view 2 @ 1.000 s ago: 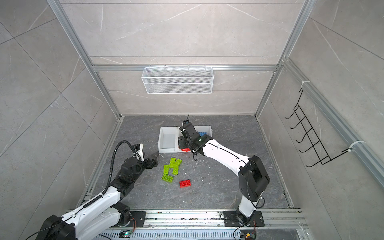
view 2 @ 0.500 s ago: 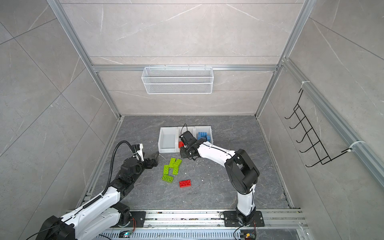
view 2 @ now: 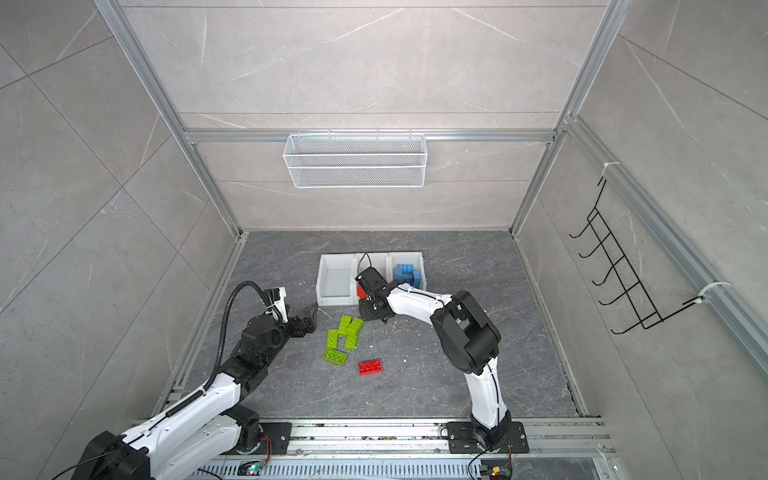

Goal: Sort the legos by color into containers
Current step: 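Open the right gripper to release the arch piece and draw back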

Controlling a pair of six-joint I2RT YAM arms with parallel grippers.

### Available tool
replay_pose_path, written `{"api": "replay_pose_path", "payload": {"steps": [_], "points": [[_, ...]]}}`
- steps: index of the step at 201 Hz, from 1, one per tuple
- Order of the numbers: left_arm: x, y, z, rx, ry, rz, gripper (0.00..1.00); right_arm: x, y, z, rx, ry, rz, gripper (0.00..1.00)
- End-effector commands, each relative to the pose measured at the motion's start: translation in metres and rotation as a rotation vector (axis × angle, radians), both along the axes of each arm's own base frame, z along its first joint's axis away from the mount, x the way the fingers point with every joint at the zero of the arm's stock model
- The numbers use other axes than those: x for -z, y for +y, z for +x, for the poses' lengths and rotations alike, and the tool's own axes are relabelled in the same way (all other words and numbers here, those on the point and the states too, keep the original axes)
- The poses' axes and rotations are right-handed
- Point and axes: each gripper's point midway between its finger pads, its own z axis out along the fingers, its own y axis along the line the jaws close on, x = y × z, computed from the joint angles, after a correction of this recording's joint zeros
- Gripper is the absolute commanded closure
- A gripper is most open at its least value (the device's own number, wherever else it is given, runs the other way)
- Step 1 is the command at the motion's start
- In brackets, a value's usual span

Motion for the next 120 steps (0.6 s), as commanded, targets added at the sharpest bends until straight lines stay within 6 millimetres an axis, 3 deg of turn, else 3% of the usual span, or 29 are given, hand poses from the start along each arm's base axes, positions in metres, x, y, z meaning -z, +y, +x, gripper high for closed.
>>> {"api": "replay_pose_path", "payload": {"steps": [1,120], "points": [[-0.02,-0.001,0.006,-0.002,-0.061,-0.015,0.0,-0.013,0.001,0.014,0.02,-0.043,0.007,0.85],[-0.021,-0.003,0.004,0.012,-0.062,-0.017,0.0,-0.032,0.005,0.05,0.021,-0.092,-0.004,0.85]]}}
